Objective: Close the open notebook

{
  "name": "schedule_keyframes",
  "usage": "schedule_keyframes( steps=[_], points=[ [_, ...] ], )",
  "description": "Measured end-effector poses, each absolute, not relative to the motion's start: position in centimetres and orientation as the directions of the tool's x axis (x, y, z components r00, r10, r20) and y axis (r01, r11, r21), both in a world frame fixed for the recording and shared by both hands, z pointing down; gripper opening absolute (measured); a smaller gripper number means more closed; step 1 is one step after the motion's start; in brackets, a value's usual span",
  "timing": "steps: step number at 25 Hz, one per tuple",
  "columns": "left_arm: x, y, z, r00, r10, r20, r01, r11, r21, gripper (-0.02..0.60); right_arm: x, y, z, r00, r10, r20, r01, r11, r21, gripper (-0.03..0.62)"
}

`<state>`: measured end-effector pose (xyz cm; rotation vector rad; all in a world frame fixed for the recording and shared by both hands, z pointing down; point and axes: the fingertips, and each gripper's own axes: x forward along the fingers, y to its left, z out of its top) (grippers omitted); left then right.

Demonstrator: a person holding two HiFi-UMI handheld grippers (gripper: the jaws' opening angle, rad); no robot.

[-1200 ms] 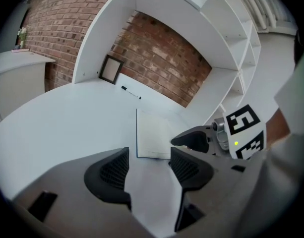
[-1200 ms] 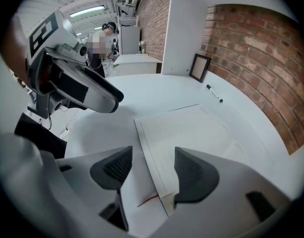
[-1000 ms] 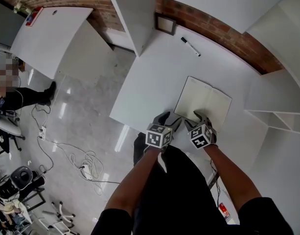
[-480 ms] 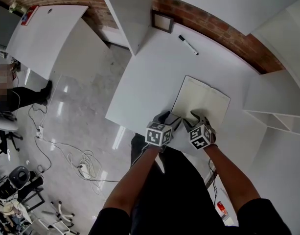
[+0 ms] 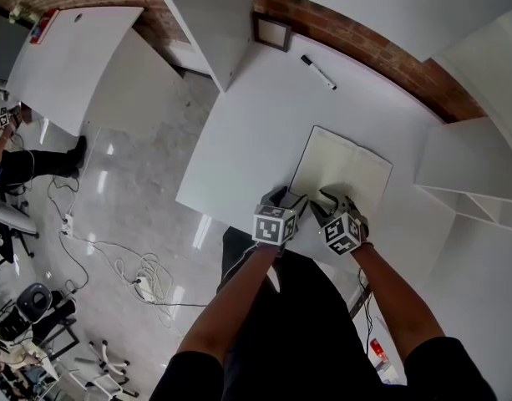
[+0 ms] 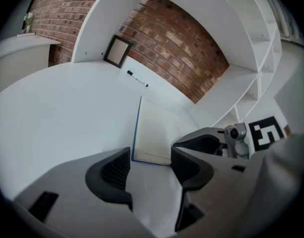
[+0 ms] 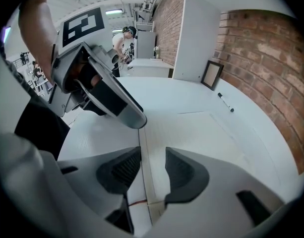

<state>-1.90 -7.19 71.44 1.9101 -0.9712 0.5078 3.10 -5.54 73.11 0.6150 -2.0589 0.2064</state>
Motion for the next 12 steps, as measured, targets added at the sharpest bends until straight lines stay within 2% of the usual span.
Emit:
schedule_keyframes(
  steps=[5,12],
  points=[
    [-2.19,-7.60,71.35,0.601,-0.442,0.665,-0.787,-0.188,0.587,0.247,3.08,-5.41,73.00,-0.438,-0.373,0.818,-0.505,0.855,0.120,0.152],
    [-1.59,-7.52,71.23,0.629,-0.433,0.646,-0.766,-0.203,0.610,0.239,3.11,-5.40,72.90,-0.437,-0.395,0.808,-0.521,0.844,0.131,0.156]
  ],
)
